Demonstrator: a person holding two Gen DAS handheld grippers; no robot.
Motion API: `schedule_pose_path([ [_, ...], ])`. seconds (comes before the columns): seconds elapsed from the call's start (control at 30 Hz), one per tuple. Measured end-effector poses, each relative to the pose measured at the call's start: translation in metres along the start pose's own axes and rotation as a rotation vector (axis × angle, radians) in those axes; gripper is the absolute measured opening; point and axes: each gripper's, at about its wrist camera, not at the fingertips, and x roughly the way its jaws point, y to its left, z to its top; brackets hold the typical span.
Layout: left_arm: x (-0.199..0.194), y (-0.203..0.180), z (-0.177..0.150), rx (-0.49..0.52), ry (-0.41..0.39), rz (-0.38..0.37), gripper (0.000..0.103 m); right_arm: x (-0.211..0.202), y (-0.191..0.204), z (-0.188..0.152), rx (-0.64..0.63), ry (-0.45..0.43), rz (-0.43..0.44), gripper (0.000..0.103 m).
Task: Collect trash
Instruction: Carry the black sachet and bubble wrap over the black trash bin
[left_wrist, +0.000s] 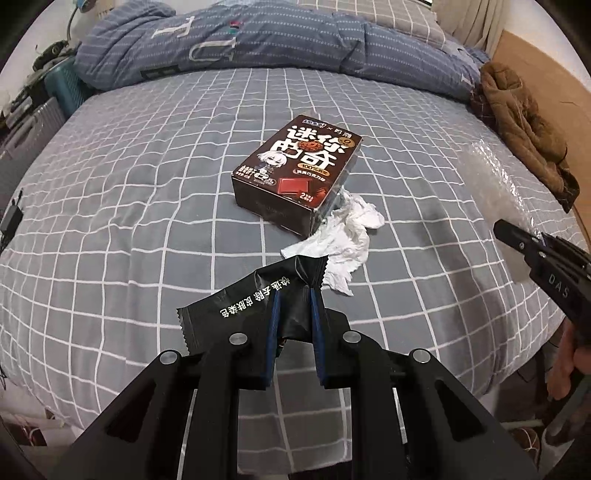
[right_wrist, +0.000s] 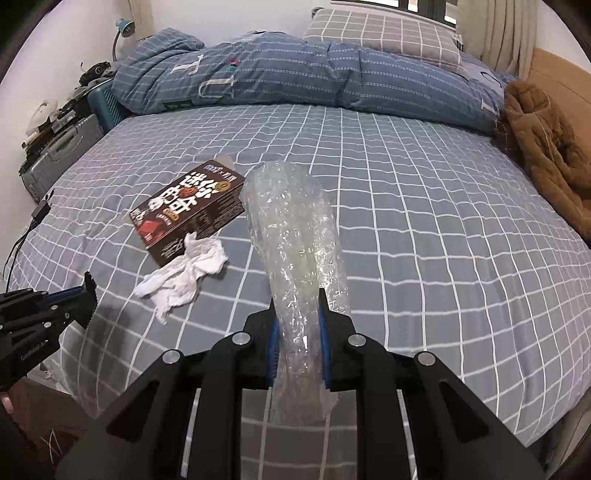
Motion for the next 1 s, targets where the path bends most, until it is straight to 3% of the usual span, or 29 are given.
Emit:
schedule_pose_path([
  [1.0,-0.059,-0.031,-0.049,0.032,-0.01,-0.026,0.016,-0.083,0.024,-0.065,0.019,-0.008,0.027,0.017],
])
